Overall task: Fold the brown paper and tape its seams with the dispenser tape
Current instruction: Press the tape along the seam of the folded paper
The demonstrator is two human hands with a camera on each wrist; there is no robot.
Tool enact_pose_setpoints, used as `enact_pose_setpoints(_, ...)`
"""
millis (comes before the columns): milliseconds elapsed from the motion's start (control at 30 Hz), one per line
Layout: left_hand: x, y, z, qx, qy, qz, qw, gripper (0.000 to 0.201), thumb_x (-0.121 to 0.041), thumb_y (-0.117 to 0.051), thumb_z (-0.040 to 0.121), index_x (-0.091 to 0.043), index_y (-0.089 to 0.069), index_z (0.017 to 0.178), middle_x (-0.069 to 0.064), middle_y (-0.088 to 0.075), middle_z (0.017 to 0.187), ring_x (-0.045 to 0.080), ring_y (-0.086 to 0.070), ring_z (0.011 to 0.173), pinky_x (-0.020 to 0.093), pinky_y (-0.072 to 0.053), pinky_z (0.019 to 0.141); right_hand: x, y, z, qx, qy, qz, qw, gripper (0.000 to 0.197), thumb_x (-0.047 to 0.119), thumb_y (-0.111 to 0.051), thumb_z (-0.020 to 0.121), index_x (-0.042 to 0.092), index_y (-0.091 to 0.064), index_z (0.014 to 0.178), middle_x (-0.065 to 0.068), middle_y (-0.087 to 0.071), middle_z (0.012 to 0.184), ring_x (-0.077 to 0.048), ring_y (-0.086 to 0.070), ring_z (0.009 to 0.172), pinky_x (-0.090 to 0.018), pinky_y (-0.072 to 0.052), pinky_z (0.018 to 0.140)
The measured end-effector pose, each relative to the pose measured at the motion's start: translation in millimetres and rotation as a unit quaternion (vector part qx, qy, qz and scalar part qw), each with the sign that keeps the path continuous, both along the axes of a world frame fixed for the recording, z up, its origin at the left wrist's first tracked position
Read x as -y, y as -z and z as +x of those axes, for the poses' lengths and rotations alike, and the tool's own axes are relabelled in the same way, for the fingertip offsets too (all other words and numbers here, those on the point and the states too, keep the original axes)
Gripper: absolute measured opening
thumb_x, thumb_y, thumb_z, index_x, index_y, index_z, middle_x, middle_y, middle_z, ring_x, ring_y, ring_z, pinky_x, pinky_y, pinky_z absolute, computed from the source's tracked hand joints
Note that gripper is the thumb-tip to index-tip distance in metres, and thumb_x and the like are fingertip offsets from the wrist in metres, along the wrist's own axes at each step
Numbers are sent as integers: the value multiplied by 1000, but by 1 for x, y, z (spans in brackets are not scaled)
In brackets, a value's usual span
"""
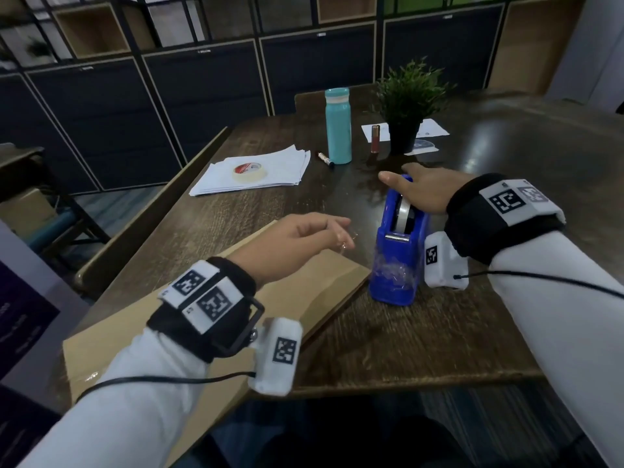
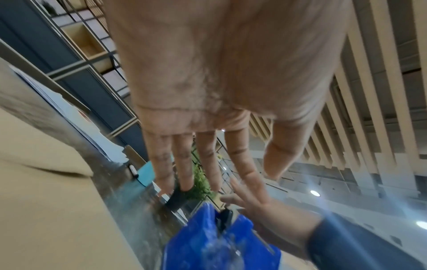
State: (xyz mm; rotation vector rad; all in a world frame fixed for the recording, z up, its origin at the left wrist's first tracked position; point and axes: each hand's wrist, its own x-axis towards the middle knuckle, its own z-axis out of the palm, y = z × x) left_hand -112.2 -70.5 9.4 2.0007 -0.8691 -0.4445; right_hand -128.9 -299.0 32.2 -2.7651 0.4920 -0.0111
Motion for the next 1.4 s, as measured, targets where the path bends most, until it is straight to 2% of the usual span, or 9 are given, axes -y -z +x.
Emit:
enact_pose_setpoints(133, -27, 8, 5, -5, -41, -74, 996, 21, -24, -50, 80, -20, -71, 83, -9, -61, 126, -3, -52, 119, 29, -41, 99, -18, -18, -16, 59, -64, -68, 994, 61, 52, -34, 98, 14, -33, 146, -14, -46, 143, -29, -46, 129, -39, -38, 103)
enact_pose_setpoints(267, -41, 9, 8, -27, -80, -116, 990, 26, -23, -44, 78, -20, -69, 80, -12, -63, 121, 1, -55, 115, 28, -41, 95, -47, -31, -26, 106, -150, -79, 980, 34, 39, -44, 98, 17, -59, 120, -4, -62, 117, -19, -57, 108, -30, -44, 90)
enact_pose_setpoints(400, -51, 8, 9, -14, -99, -143, 985, 27, -20, -43, 75, -23, -70, 78, -10, -62, 123, 4, -54, 117, 32, -40, 102, -79, -31, -33, 126, -222, 50, 966, 22, 22, -49, 95, 22, -67, 107, 9, -65, 98, -9, -59, 97, -19, -40, 82)
enact_pose_setpoints(500, -57, 9, 12, -6, -111, -134, 985, 28, -21, -43, 76, -26, -69, 80, -8, -59, 127, 8, -51, 120, 34, -38, 105, -95, -22, -30, 117, -255, 133, 950, 15, 24, -57, 89, 24, -70, 97, 10, -67, 94, -8, -62, 96, -22, -47, 84)
enact_pose_setpoints(700, -66, 13, 18, -2, -124, -136, 983, 28, -21, -42, 76, -22, -67, 88, -5, -58, 130, 14, -51, 121, 28, -39, 100, -114, -9, -22, 182, -232, 209, 932, 21, 36, -72, 80, 17, -74, 88, 6, -71, 85, -10, -65, 85, -24, -51, 78)
enact_pose_setpoints(867, -71, 16, 22, 9, -140, -134, 981, 29, -22, -42, 75, -23, -67, 90, -6, -59, 130, 23, -53, 118, 27, -41, 96, -120, -3, -12, 190, -192, 190, 944, 33, 46, -74, 75, 17, -69, 90, 4, -69, 86, -10, -63, 83, -29, -52, 75)
enact_pose_setpoints(1067, -69, 16, 20, 15, -129, -131, 983, 28, -20, -42, 74, -25, -67, 86, -7, -61, 127, 16, -53, 118, 24, -40, 91, -126, -1, -6, 196, -216, 231, 928, 14, 25, -70, 83, 12, -74, 88, 7, -67, 78, -6, -58, 76, -25, -48, 75)
enact_pose_setpoints(1233, -69, 14, 23, 29, -139, -105, 984, 30, -21, -42, 72, -28, -67, 88, -3, -62, 124, 20, -53, 118, 34, -41, 99, -129, 3, -1, 222, -205, 191, 934, 8, 22, -67, 84, 16, -72, 83, 7, -68, 81, -10, -63, 82, -28, -52, 77)
enact_pose_setpoints(1400, -75, 18, 43, 52, -167, -4, 985, 30, -25, -45, 84, -32, -64, 107, 1, -63, 113, 8, -55, 95, 34, -44, 93, -138, 4, 2, 292, -175, 140, 930, 9, 24, -61, 89, 20, -67, 85, 9, -64, 90, -10, -61, 85, -27, -51, 79)
